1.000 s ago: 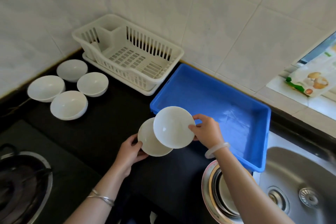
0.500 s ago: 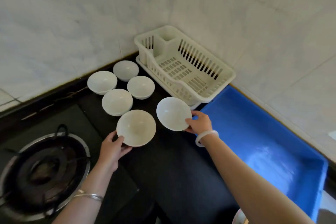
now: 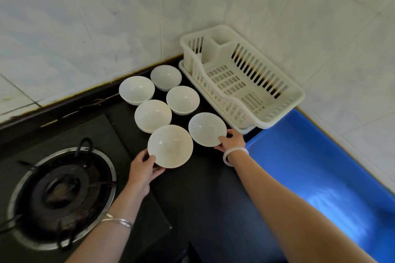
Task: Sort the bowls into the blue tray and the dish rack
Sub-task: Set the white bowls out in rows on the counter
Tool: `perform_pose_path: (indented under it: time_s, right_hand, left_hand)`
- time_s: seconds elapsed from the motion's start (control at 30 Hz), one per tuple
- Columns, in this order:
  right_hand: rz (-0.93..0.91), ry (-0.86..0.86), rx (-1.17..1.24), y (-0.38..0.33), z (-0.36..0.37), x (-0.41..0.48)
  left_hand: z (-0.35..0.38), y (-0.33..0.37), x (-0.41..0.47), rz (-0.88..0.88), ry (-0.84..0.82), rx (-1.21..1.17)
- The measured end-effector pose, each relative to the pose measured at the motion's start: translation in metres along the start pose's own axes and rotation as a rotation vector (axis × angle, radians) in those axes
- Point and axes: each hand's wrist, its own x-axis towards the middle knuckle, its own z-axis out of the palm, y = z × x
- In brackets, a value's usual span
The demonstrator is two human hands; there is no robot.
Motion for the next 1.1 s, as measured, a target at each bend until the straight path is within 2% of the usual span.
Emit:
perform_pose_path:
  time_s: [0.23, 0.33, 0.63, 0.9, 1.1]
  right_hand:
    - [-0.007, -0.013, 0.019, 0.007, 0.002, 0.001]
    - [0.045, -0.036, 0.101, 0.010, 0.004, -0.002]
    - [0.148, -0.084, 0.298, 0.006, 0.012, -0.009]
    - [0.142, -0.091, 0.304, 0.004, 0.016, -0.010]
    - [0.203, -0.163, 0.313, 0.000, 0.009, -0.020]
  left_hand:
    - [0.001, -0.003, -0.001, -0.004, -0.014, -0.027]
    - [0.002, -0.004, -0.003, -0.031, -0.019, -0.070]
    - [0.014, -0.007, -0.013, -0.132, 0.088, -0.200]
    - [0.015, -0.005, -0.016, -0.134, 0.105, -0.212]
    - [0.015, -0.008, -0.019, -0.121, 0.117, -0.241]
